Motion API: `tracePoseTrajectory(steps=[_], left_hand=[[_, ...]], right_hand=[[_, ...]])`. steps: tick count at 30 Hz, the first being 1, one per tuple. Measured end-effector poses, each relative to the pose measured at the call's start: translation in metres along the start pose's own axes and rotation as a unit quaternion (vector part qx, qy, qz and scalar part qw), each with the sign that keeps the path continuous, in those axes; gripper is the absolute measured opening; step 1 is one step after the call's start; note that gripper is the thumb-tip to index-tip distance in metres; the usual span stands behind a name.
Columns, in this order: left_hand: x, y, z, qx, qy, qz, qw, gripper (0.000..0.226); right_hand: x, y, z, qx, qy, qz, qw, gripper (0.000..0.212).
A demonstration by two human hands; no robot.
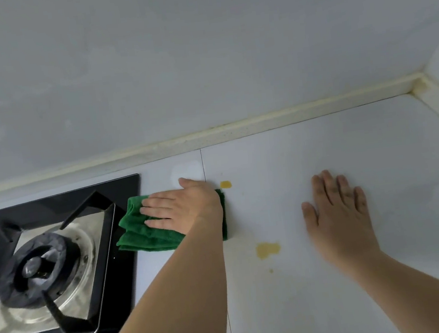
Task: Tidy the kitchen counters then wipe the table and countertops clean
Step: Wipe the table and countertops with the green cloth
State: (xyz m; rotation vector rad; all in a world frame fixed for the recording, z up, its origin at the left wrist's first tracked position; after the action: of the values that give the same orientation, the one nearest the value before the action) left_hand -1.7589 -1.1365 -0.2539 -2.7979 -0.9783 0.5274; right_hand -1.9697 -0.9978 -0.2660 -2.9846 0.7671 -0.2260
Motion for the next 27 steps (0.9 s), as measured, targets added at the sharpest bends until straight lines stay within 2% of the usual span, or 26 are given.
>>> tracePoseTrajectory(steps=[4,7,15,17,21,23,27], left_hand=[[-0.013,0.013,0.000,0.004,0.022,0.073,0.997,0.075],[-0.022,0.026,0.001,-0.001,0.043,0.141,0.989,0.078],[-0.029,0.040,0.005,0.009,0.109,0.326,0.939,0.078],[-0.025,0.039,0.004,0.022,0.120,0.382,0.916,0.074],[-0.001,0.024,-0.004,0.075,0.103,0.544,0.829,0.083],[0.008,0.021,-0.006,0.062,0.077,0.555,0.826,0.087],[-0.001,0.027,-0.003,0.015,0.115,0.489,0.864,0.069]], right_hand=[[-0.001,0.000,0.001,-0.008,0.007,-0.001,1.000,0.066],[0.000,0.000,0.003,-0.018,0.004,-0.003,1.000,0.077],[-0.001,0.001,0.005,-0.014,0.006,0.001,1.000,0.073],[-0.001,0.001,0.004,-0.013,0.009,0.000,1.000,0.073],[0.001,0.000,0.003,-0.024,0.017,-0.002,1.000,0.075],[0.001,-0.001,0.002,-0.025,0.019,-0.004,1.000,0.077],[0.001,0.000,0.002,-0.025,0.014,-0.004,1.000,0.081]])
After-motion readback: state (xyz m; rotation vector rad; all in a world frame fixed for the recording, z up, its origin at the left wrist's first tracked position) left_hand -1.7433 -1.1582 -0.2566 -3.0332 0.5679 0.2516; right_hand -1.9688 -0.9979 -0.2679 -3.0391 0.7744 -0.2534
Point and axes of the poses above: each hand's wrist, its own y-axis towards the middle knuckle, its own z-axis out of the palm, x = y × z, the point moved 3 cm from there along y, towards the middle knuckle, and after that the axes turned 4 degrees about z, right-handed, at the moved point
